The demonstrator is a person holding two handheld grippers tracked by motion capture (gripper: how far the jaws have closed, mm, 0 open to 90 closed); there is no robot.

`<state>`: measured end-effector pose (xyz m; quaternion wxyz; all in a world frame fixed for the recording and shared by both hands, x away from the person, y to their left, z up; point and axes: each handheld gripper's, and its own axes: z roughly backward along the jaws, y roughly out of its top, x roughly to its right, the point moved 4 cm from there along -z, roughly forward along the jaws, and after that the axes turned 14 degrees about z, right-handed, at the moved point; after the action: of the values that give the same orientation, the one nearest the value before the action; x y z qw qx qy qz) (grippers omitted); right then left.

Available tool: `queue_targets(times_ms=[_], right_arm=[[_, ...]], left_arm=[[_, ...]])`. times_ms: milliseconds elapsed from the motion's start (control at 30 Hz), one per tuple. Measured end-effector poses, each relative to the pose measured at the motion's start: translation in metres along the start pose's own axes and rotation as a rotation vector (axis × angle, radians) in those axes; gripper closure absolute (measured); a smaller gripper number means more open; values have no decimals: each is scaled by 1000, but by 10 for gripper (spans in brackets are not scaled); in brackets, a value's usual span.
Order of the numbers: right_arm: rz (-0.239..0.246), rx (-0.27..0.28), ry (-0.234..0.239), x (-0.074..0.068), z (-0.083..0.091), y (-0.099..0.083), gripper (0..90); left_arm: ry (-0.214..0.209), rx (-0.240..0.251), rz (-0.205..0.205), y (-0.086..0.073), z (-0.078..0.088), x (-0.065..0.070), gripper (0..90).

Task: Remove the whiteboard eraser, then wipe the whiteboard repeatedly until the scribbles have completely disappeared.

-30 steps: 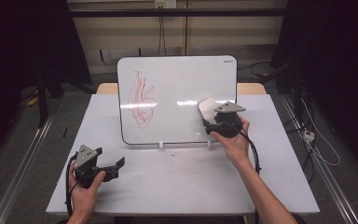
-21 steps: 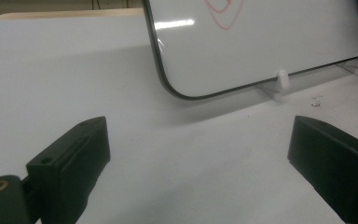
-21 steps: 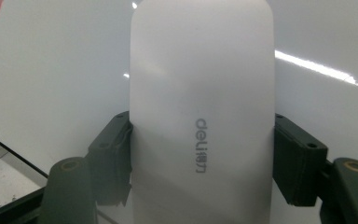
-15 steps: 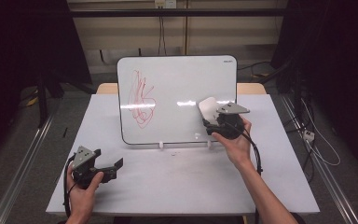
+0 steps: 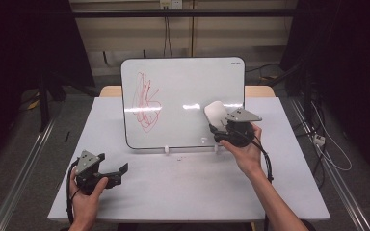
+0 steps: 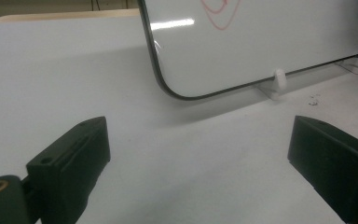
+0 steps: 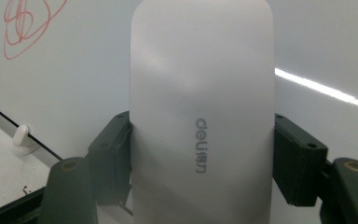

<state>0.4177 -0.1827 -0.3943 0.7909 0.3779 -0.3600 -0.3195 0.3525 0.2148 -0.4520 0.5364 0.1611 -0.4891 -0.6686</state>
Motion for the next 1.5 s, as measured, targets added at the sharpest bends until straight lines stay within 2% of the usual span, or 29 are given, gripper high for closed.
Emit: queue_targets(times_ms=[233, 367, 467, 733, 967, 1000, 1200, 1400, 1500], right_arm=[[9, 3, 4, -2, 1, 2, 311], [21, 15, 6, -3, 2, 5, 311], [35, 33, 5, -4, 1, 13, 311], [61, 45, 36, -16, -6, 24, 311], [83, 72, 42, -23, -9, 40, 311], [88, 82, 46, -25, -10, 45, 311], [102, 98, 50, -29, -17, 57, 311], [131, 112, 59, -36, -26, 76, 311], [144, 119, 64, -40, -29, 85, 311]], left_arm=[[2, -8, 16, -1, -2, -1, 56], [0, -6, 8, -1, -2, -1, 56], [1, -12, 10, -2, -3, -3, 56], [-9, -21, 5, -2, -6, -2, 56], [0, -22, 1, -2, -5, -2, 56], [-1, -21, 10, -2, -5, -3, 56], [-1, -20, 1, -2, -5, -2, 56], [-3, -19, 12, -1, -5, -3, 56], [-4, -15, 5, -1, -4, -2, 56]])
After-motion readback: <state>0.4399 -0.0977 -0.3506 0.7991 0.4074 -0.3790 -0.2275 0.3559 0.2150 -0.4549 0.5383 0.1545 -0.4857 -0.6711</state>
